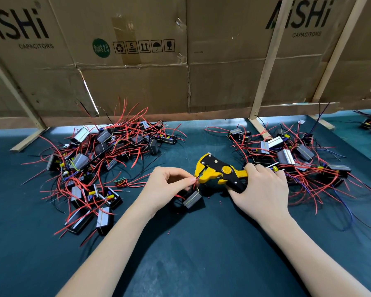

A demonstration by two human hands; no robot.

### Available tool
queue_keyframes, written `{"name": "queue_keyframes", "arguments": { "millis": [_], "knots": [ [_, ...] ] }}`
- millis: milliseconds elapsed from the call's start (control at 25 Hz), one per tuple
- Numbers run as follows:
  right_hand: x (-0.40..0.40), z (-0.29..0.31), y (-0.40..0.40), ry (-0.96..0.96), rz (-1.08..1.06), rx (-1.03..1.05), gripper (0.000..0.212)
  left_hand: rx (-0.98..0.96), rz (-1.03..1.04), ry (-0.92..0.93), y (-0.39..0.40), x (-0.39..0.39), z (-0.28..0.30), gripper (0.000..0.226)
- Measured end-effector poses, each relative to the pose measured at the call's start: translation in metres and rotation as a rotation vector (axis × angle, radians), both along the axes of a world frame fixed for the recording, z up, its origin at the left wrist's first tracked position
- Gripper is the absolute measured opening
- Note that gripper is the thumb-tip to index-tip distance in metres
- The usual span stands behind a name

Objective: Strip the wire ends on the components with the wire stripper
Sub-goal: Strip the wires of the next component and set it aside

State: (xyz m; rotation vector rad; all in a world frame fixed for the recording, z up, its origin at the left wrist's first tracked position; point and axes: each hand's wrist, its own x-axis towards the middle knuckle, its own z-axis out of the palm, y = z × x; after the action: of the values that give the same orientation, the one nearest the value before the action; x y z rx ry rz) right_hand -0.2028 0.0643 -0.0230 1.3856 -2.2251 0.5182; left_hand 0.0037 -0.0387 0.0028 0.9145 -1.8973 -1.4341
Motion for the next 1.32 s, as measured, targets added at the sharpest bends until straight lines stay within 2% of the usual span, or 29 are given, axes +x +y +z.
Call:
{"name": "queue_keyframes", "arguments": {
  "millis": [200,280,360,560,720,800,1040,1320],
  "knots": [
    [0.000,0.001,0.000,-0.006,0.001,0.013,0.048,-0.117,0.083,-0.068,0.002,-0.001,-0.002,0.004],
    [0.001,0.001,0.001,-0.005,0.009,0.015,0.048,-0.167,0.086,-0.099,0.005,-0.002,-0.002,0.017],
    [0.002,0.000,0.000,-0.005,0.018,0.012,0.048,-0.209,0.052,-0.121,0.005,-0.002,0.000,0.017],
    [0.000,0.000,0.000,0.005,0.004,0.023,0.047,-0.144,0.051,-0.154,0.002,-0.002,0.003,0.024],
    [0.001,-0.001,0.000,0.014,0.013,0.016,0.048,-0.069,-0.073,-0.153,0.001,0.001,0.003,0.004],
    [0.000,-0.002,-0.001,0.017,0.008,0.019,0.048,-0.114,-0.117,-0.177,0.000,0.003,0.002,0.010],
    [-0.001,-0.003,0.000,0.027,0.006,0.008,0.049,-0.177,-0.245,-0.262,-0.002,0.007,0.004,0.008],
    [-0.001,-0.005,-0.001,0.068,0.006,-0.031,0.050,-0.157,-0.068,-0.138,-0.006,0.007,0.005,0.007]
  ]
}}
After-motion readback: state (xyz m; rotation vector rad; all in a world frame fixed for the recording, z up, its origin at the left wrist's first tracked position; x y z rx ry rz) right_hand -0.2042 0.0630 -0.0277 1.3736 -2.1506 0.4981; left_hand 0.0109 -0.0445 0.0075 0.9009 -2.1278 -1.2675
